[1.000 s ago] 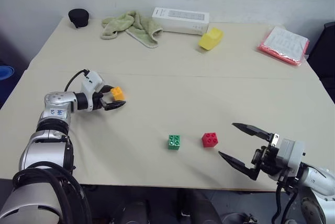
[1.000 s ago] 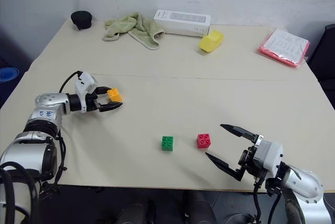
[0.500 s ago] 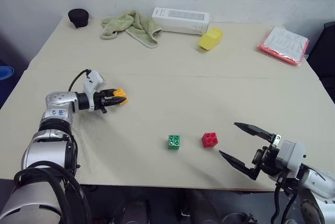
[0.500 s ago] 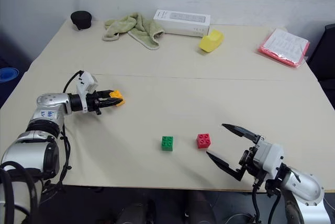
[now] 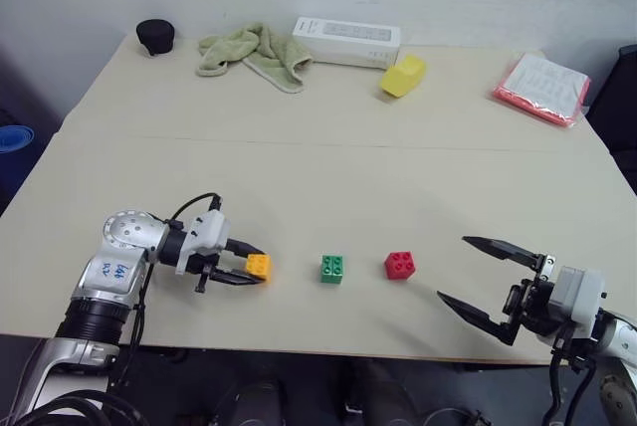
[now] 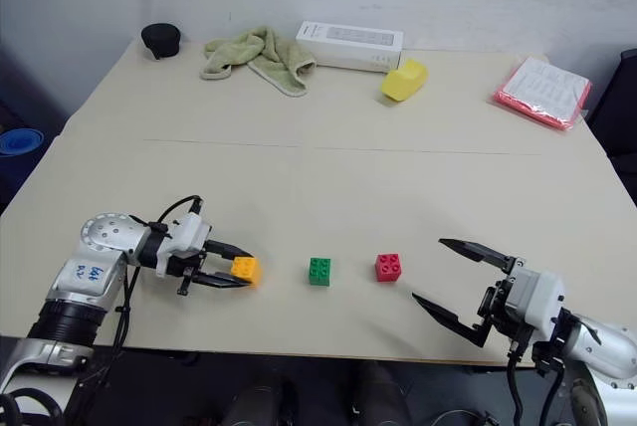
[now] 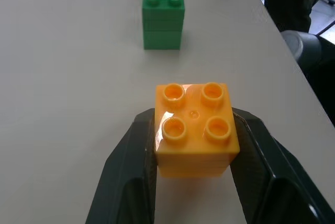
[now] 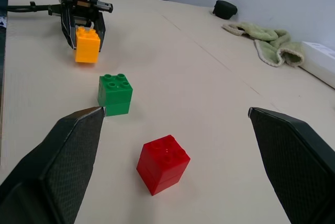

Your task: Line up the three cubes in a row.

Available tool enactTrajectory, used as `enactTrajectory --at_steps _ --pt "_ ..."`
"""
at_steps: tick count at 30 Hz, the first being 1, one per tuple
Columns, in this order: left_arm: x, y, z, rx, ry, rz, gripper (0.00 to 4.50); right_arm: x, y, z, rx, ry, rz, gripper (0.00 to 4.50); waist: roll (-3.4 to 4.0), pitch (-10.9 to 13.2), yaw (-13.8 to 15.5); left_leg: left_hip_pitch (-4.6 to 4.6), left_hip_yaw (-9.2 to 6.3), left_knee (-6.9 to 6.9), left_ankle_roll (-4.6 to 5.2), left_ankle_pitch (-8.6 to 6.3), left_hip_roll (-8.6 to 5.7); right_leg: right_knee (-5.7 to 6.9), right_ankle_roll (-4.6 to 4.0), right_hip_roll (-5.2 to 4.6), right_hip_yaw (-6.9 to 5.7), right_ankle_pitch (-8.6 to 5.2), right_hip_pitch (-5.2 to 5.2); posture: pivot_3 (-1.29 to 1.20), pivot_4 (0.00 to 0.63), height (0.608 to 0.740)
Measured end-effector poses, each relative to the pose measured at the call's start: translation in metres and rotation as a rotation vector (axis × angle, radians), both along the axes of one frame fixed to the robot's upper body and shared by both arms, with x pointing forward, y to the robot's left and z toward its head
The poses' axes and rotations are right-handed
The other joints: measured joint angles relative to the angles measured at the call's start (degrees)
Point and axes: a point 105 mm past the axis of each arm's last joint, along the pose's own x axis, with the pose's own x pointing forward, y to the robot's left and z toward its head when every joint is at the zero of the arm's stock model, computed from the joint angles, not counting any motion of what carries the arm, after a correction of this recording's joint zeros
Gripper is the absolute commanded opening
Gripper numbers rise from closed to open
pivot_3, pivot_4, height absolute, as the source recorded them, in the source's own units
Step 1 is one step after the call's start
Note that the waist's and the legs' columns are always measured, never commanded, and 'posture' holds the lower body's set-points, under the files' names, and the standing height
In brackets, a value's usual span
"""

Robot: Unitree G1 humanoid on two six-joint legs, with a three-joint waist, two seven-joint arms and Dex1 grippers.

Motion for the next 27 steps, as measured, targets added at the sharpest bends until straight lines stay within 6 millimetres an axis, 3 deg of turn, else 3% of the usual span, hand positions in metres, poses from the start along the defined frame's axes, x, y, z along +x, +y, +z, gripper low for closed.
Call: enactTrajectory --at_steps 9,20,27 --pt "0.014 -0.008 0.001 0.011 -0.062 -0.018 1.50 0.000 0.002 -0.001 0.001 0.014 0.011 4.50 0.00 0.00 -0.08 -0.01 0.02 -0.01 -0.04 0.02 0.01 -0.02 0.00 0.02 -0.02 0.00 -0.01 0.00 0.150 0.740" --pt "0.014 -0.005 -0.004 0.027 -0.058 -0.028 1.50 0.000 0.002 -0.002 0.004 0.017 0.008 4.50 0.00 0.00 -0.12 0.00 0.03 -0.01 -0.04 0.02 0.01 -0.02 0.00 0.01 -0.02 0.00 -0.01 0.00 0.150 0.740" --pt "0.017 0.003 0.000 0.007 -0.061 0.018 3.75 0.000 0.003 -0.001 0.006 0.012 0.010 4.50 0.00 0.00 -0.14 -0.02 0.02 -0.01 -0.04 0.02 0.03 -0.03 0.00 0.01 -0.02 0.00 -0.02 0.00 0.150 0.740"
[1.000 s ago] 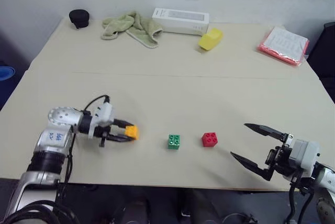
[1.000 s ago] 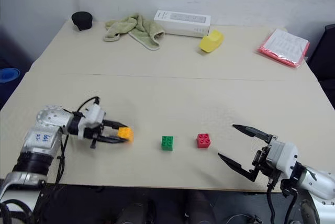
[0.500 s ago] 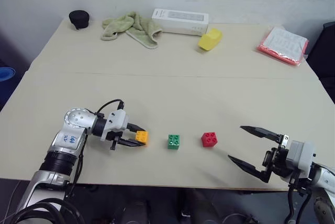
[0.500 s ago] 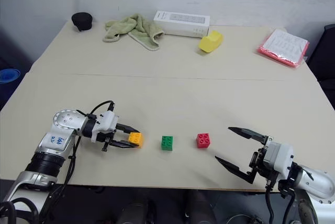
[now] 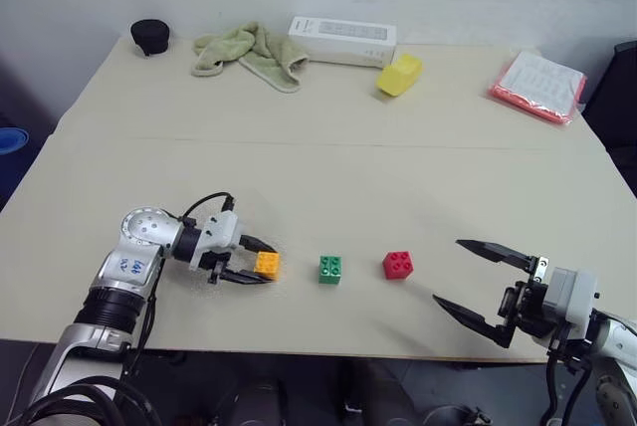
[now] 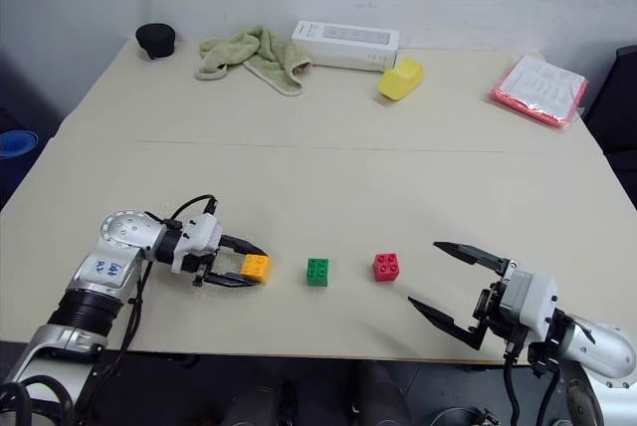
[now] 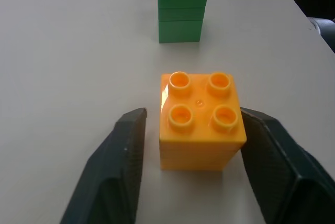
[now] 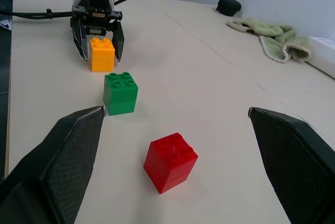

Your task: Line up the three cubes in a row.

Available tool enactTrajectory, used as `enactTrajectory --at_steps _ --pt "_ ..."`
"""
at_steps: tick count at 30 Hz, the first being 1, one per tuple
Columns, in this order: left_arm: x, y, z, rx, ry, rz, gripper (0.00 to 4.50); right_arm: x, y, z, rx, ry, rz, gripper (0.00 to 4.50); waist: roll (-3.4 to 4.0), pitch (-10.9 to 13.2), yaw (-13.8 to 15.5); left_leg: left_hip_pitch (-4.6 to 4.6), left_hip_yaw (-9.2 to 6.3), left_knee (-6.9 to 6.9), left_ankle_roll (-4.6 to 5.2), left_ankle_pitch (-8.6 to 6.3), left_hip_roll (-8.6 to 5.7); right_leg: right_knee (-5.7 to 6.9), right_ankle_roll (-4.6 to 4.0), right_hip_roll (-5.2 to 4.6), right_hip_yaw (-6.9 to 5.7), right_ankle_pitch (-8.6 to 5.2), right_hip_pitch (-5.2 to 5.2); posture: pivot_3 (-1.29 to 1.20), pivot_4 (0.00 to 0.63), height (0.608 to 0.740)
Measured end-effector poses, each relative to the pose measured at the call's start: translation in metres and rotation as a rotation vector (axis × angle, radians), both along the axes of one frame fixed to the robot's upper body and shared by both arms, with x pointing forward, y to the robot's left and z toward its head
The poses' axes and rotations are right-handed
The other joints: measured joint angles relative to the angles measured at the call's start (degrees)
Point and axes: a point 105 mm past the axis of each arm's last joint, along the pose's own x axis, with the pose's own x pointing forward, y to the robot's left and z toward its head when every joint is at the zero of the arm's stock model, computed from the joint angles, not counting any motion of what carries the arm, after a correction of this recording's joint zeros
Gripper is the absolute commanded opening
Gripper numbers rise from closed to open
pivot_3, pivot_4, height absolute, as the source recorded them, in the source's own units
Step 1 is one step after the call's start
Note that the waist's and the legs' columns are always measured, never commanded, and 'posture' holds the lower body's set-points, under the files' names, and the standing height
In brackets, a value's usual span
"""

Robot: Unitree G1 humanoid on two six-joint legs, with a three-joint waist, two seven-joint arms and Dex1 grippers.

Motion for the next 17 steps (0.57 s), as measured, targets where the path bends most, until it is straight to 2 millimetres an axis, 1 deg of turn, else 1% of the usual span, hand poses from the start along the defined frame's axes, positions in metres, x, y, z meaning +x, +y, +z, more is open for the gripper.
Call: enactTrajectory --at_steps 1,3,6,7,8,10,12,14,15,17 --pt "0.001 0.005 0.004 -0.013 -0.012 0.021 4.06 0.000 0.000 0.000 0.001 0.002 0.002 4.50 0.00 0.00 -0.03 0.00 0.00 0.00 0.00 0.00 0.02 0.00 0.00 0.01 0.00 0.00 0.00 0.00 0.150 0.740" --pt "0.000 0.018 0.011 -0.029 -0.019 0.064 4.06 -0.002 -0.001 0.000 0.003 0.006 0.005 4.50 0.00 0.00 -0.11 0.02 0.01 -0.02 0.00 0.00 0.02 0.01 -0.01 0.01 0.01 0.00 -0.01 0.00 0.150 0.740" --pt "-0.011 0.052 0.016 -0.012 0.029 0.180 4.06 -0.006 -0.012 0.003 -0.041 0.023 0.004 4.50 0.02 0.01 -0.41 0.02 0.02 -0.06 0.00 -0.01 0.05 0.00 -0.02 0.00 0.03 -0.01 -0.03 0.00 0.150 0.740" --pt "-0.017 0.068 0.017 0.014 0.039 0.231 4.06 -0.007 -0.017 0.005 -0.062 0.030 0.007 4.50 0.02 0.01 -0.55 0.02 0.02 -0.07 0.03 -0.03 0.08 -0.02 -0.03 0.01 0.02 -0.02 -0.03 0.00 0.150 0.740" --pt "-0.024 0.085 0.018 0.034 0.053 0.296 4.06 -0.008 -0.025 0.007 -0.098 0.040 0.005 4.50 0.02 0.01 -0.74 0.04 0.02 -0.09 0.04 -0.04 0.08 -0.04 -0.04 -0.01 0.03 -0.02 -0.02 0.00 0.150 0.740" --pt "-0.031 0.102 0.023 0.011 0.061 0.387 4.06 -0.005 -0.042 0.008 -0.148 0.058 -0.017 4.50 0.03 0.02 -0.67 0.08 0.01 -0.09 0.32 -0.19 0.07 -0.07 -0.04 -0.06 0.03 -0.02 0.02 0.00 0.150 0.740" --pt "-0.044 0.109 0.024 0.001 0.078 0.428 4.06 -0.002 -0.059 0.011 -0.197 0.074 -0.033 4.50 0.05 0.03 -0.67 0.10 0.01 -0.10 0.37 -0.23 0.05 -0.10 -0.04 -0.11 0.04 -0.02 0.04 0.00 0.150 0.740" --pt "-0.054 0.112 0.018 0.014 0.104 0.450 4.06 -0.001 -0.067 0.012 -0.230 0.088 -0.025 4.50 0.05 0.03 -0.32 0.10 -0.03 -0.13 0.33 -0.25 0.08 -0.11 -0.08 -0.08 0.01 -0.04 0.03 0.00 0.150 0.740" --pt "-0.056 0.113 0.016 0.019 0.108 0.461 4.06 -0.002 -0.070 0.010 -0.242 0.100 -0.017 4.50 0.04 0.03 -0.07 0.10 -0.03 -0.14 0.31 -0.26 0.09 -0.11 -0.10 -0.05 0.00 -0.05 0.03 0.00 0.150 0.740" --pt "-0.055 0.115 0.016 0.020 0.087 0.484 4.06 -0.001 -0.078 0.006 -0.257 0.121 -0.017 4.50 0.04 0.03 0.32 0.09 -0.05 -0.14 0.31 -0.26 0.08 -0.12 -0.11 -0.06 -0.04 -0.06 0.03 0.00 0.150 0.740"
